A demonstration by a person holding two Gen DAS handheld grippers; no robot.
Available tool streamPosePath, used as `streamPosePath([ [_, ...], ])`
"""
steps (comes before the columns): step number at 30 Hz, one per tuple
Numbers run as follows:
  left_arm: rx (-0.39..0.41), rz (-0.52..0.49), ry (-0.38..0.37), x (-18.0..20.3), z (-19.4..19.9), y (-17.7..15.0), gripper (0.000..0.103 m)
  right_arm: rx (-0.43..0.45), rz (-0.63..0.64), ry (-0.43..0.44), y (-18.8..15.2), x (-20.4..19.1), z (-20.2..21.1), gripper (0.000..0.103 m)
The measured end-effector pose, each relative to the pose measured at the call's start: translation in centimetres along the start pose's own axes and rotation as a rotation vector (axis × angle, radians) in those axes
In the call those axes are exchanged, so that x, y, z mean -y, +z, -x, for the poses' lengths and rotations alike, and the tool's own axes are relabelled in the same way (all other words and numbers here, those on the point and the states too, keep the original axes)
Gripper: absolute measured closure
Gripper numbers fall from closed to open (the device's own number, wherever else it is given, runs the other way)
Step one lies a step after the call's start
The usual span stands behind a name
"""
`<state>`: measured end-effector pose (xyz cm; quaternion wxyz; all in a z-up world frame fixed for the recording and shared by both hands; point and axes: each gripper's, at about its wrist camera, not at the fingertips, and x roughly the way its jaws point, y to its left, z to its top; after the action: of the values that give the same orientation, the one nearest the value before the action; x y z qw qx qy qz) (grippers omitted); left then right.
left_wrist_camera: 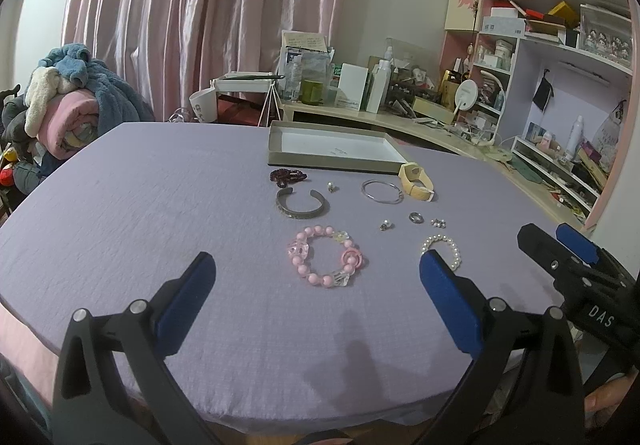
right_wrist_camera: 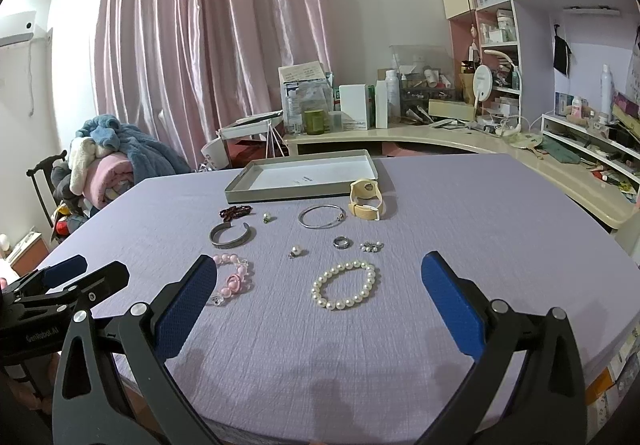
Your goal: Organize jewelry
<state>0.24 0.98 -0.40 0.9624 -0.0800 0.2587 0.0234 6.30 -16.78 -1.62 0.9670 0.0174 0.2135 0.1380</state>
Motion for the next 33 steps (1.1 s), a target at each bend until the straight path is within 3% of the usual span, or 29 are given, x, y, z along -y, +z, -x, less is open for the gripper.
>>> streamPosePath([
  [33, -0.006, -0.002, 0.002, 0.26, -0.43, -0.13, 0.002, 0.0, 0.002, -0.002, 0.1, 0.04, 0.01, 0.001],
])
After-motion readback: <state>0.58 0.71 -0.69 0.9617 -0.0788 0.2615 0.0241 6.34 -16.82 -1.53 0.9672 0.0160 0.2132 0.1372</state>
